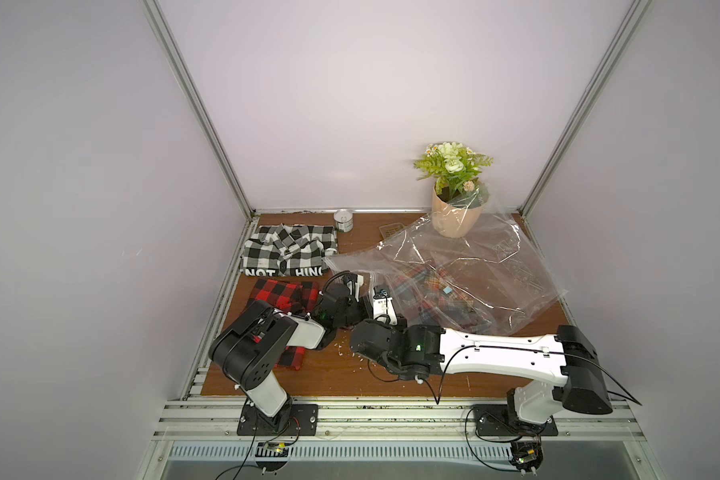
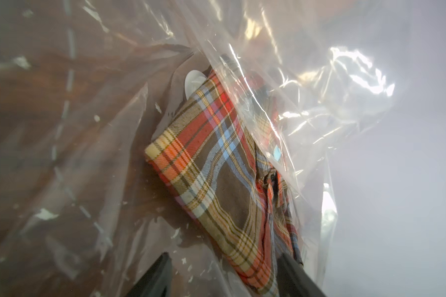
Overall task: Take the shirt out of the vacuum bag
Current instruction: Take out the shirt from the vacuum bag.
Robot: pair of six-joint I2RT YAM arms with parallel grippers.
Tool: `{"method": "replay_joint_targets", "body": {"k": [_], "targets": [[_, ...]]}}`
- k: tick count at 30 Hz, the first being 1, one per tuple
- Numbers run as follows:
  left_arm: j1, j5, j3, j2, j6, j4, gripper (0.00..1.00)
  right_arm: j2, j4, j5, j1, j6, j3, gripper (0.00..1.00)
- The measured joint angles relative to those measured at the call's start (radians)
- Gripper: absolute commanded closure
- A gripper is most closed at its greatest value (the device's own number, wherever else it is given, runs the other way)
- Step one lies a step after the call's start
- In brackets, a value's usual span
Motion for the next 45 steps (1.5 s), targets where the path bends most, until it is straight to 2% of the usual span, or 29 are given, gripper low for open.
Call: {"method": "replay_joint_targets", "body": {"k": [12, 23, 32, 39, 41, 45], "targets": [[-0.015, -0.021, 0.026, 0.129, -0.078, 0.127, 0.29, -0.008, 0.02, -0.01, -0.003, -0.003, -0.001, 1.0], [-0.028, -0.041, 0.095, 0.192, -0.093, 0.159, 0.31, -0.013, 0.052, -0.026, -0.003, -0.003, -0.04, 1.0], [-0.035, -0.04, 0.138, 0.257, -0.089, 0.168, 0.46, -0.053, 0.074, -0.027, -0.003, -0.004, -0.064, 1.0], [-0.037, -0.036, 0.163, 0.261, -0.085, 0.167, 0.54, -0.085, 0.107, -0.044, -0.003, -0.01, -0.099, 1.0], [-0.037, -0.033, 0.173, 0.266, -0.085, 0.167, 0.6, -0.091, 0.115, -0.049, -0.004, -0.01, -0.101, 1.0], [-0.038, -0.027, 0.202, 0.286, -0.083, 0.167, 0.79, -0.095, 0.135, -0.053, -0.005, -0.01, -0.11, 1.0]]}}
